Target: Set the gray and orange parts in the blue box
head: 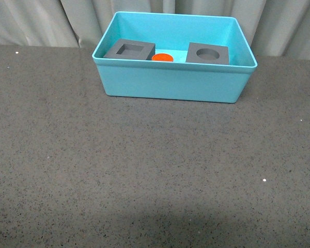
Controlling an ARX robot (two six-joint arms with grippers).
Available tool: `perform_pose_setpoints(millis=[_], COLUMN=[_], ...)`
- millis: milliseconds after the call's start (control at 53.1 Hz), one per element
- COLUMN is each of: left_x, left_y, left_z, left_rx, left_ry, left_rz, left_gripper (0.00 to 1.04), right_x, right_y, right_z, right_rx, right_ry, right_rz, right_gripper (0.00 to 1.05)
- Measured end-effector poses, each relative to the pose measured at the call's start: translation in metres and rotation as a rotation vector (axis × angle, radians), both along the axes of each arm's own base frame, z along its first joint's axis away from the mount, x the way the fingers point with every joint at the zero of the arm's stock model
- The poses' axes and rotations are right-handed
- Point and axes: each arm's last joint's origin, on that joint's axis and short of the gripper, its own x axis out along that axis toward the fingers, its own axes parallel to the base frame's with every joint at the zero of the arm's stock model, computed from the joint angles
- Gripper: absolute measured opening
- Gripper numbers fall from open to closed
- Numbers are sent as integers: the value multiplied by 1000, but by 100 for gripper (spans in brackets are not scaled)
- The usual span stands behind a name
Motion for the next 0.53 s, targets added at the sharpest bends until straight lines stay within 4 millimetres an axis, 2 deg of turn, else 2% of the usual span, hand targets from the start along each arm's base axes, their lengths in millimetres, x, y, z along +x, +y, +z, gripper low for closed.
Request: perform_pose_setpoints(millis=[113, 188, 264, 527], left_x=[0, 0, 0, 0], left_y=[0, 0, 0, 0], left_z=[0, 0, 0, 0], left_rx=[0, 0, 0, 0], left_ry=[0, 0, 0, 0], left_rz=[0, 0, 0, 0], left_gripper=[98, 98, 98, 98], right_x=[0, 0, 0, 0], right_y=[0, 0, 0, 0], right_z=[0, 0, 0, 0], right_rx=[0, 1, 0, 1], right_ry=[0, 0, 0, 0], right_rz=[0, 0, 0, 0], right_gripper=[89, 97, 94, 95])
